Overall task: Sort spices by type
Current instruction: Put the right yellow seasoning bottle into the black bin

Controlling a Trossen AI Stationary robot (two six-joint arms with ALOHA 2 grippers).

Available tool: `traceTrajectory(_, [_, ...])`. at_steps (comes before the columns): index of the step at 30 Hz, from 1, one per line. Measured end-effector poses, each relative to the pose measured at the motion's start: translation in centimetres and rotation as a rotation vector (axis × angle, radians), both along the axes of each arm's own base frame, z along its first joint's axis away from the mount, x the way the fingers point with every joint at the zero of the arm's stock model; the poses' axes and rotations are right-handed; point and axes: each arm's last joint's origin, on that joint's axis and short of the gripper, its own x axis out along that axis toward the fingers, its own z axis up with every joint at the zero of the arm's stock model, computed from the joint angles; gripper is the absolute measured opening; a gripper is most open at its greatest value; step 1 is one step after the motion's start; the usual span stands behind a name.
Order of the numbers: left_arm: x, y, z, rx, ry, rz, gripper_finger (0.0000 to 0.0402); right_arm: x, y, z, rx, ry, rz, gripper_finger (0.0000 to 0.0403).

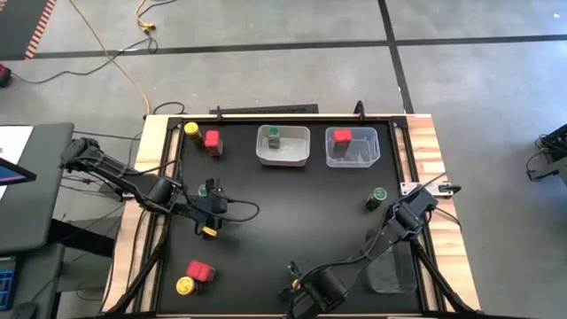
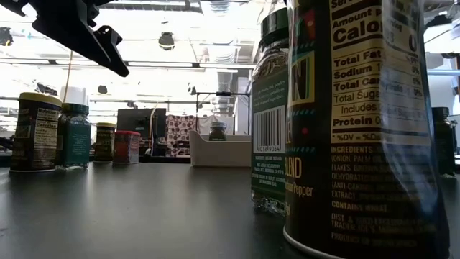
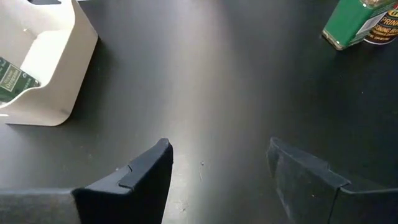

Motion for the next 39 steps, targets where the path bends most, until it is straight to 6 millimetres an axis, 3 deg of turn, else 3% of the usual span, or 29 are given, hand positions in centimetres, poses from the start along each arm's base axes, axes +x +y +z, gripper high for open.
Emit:
traceTrajectory(13, [0.0, 0.0, 0.0, -0.019, -0.003, 0.017, 0.0250, 0.6, 0.1, -1.7, 0.022, 0.049, -0.027, 0.0369])
traceTrajectory(27, [0.0, 0.0, 0.0, -0.019, -0.003, 0.016, 0.0250, 0.8, 0.0, -1.6, 0.042, 0.043, -0.064, 0.0275])
traceTrajectory(39, [0.0, 0.0, 0.0, -0.013, -0.002, 0.012, 0.0250, 0.6, 0.1, -1.5, 0.083, 0.083, -0.003, 0.0267])
